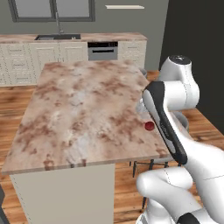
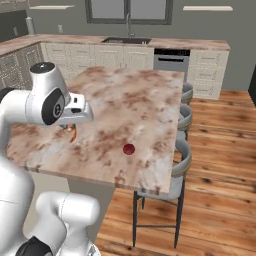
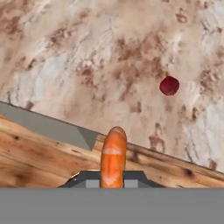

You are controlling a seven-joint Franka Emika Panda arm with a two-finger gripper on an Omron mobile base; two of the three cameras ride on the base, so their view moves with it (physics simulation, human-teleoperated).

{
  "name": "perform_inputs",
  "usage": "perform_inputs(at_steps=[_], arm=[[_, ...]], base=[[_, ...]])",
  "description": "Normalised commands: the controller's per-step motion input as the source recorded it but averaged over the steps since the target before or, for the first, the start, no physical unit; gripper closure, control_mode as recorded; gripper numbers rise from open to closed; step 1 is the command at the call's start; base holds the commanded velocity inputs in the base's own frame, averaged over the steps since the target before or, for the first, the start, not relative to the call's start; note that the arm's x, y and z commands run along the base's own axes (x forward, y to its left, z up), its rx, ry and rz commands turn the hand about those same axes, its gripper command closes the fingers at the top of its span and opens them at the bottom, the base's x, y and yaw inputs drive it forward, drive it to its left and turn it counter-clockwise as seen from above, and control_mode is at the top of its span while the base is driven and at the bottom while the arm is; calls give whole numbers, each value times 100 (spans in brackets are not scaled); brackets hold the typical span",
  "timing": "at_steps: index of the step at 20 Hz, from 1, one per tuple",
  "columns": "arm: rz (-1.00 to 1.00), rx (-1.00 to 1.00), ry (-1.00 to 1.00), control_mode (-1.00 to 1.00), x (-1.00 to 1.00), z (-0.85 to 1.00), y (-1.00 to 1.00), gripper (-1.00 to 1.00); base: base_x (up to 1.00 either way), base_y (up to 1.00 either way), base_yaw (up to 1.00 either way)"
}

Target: Open the fridge, remove the pear, onion, and shrimp, and place them on any counter.

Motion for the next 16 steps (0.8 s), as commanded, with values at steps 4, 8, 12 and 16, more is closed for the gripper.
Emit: perform_inputs(at_steps=[4, 8, 12, 16], arm=[[0, -7, 0, -100, 77, -78, 0, 100], [0, -9, 0, -100, 71, -83, 0, 100], [0, -10, 0, -100, 58, -79, 0, 100], [0, -8, 0, -100, 56, -71, 0, 100]], base=[[0, 0, 0], [0, 0, 0], [0, 0, 0], [0, 0, 0]])
